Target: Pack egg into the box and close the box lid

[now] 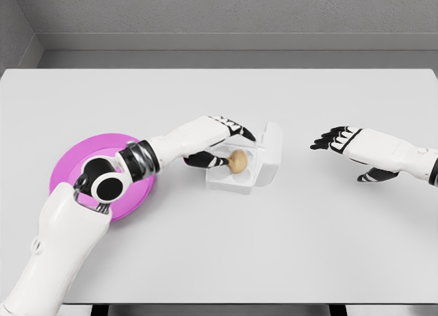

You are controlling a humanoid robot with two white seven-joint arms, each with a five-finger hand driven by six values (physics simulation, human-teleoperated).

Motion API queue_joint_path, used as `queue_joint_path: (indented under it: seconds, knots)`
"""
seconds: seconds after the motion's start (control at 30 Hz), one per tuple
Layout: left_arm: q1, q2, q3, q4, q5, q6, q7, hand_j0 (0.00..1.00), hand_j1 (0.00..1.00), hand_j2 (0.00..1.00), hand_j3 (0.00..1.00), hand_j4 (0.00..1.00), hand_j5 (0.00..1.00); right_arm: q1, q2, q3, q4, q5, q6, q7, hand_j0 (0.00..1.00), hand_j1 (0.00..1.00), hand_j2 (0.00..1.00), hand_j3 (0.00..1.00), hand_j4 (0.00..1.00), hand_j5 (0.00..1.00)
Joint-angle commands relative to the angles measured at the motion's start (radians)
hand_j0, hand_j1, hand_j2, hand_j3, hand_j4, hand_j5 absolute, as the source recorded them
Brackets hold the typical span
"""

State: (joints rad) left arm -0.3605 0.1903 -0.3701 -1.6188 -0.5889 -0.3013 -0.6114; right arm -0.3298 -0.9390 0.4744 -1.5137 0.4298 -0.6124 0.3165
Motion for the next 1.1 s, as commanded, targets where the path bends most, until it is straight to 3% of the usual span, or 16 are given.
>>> queue_joint_path:
  seconds: [0.0,0.03,0.13,0.17,0.2,0.3,0.5,0.6,0.73,0.9,1.07]
  knots:
    - [-0.002,0.011,0.037,-0.007,0.004,0.002,0.000,0.95,0.95,0.95,0.95,0.95,0.95,0.000,-0.001,0.000,0.000,-0.006,0.002,0.000,1.00,1.00,1.00,1.00,1.00,1.00]
    - [0.000,0.023,0.069,-0.007,0.004,0.002,0.000,1.00,1.00,1.00,1.00,1.00,1.00,0.000,-0.001,0.000,0.000,-0.006,0.002,0.000,1.00,1.00,1.00,1.00,1.00,1.00]
    - [0.003,0.044,0.168,-0.023,0.020,-0.007,0.000,1.00,1.00,1.00,1.00,1.00,1.00,0.000,-0.003,0.000,0.000,-0.006,0.002,0.000,1.00,1.00,1.00,1.00,1.00,1.00]
    - [0.021,0.057,0.200,-0.065,0.024,-0.009,0.000,1.00,1.00,1.00,1.00,1.00,1.00,0.000,-0.017,0.000,0.000,-0.006,0.002,0.000,1.00,1.00,1.00,1.00,1.00,1.00]
    - [0.037,0.081,0.237,-0.104,0.078,-0.009,0.000,1.00,1.00,1.00,1.00,1.00,1.00,0.000,-0.018,0.000,-0.002,-0.006,0.002,0.000,1.00,1.00,1.00,1.00,1.00,1.00]
    - [0.049,0.221,0.277,-0.118,0.270,-0.018,0.000,1.00,1.00,1.00,1.00,1.00,1.00,0.000,-0.017,-0.002,-0.010,-0.008,0.002,0.000,1.00,1.00,1.00,1.00,1.00,1.00]
    - [0.126,0.347,0.373,-0.141,0.497,-0.174,0.000,1.00,1.00,1.00,1.00,1.00,1.00,0.000,-0.001,0.004,-0.036,-0.013,0.002,0.000,1.00,1.00,1.00,1.00,1.00,1.00]
    - [0.150,0.363,0.407,-0.142,0.546,-0.197,0.000,1.00,1.00,1.00,1.00,1.00,1.00,0.000,0.016,0.009,-0.066,-0.014,0.002,-0.002,1.00,1.00,1.00,1.00,1.00,1.00]
    - [0.232,0.364,0.470,-0.128,0.561,-0.242,0.000,1.00,1.00,1.00,1.00,1.00,1.00,0.002,0.025,0.010,-0.106,-0.013,0.002,-0.002,1.00,1.00,1.00,1.00,1.00,1.00]
    - [0.236,0.371,0.487,-0.029,0.546,-0.283,0.000,1.00,1.00,1.00,1.00,1.00,1.00,0.003,0.039,0.012,-0.143,-0.016,0.002,-0.002,1.00,1.00,1.00,1.00,1.00,1.00]
    - [0.236,0.371,0.504,-0.027,0.543,-0.283,0.000,1.00,1.00,1.00,1.00,1.00,1.00,0.003,0.052,0.015,-0.174,-0.016,0.002,-0.007,1.00,1.00,1.00,1.00,1.00,1.00]
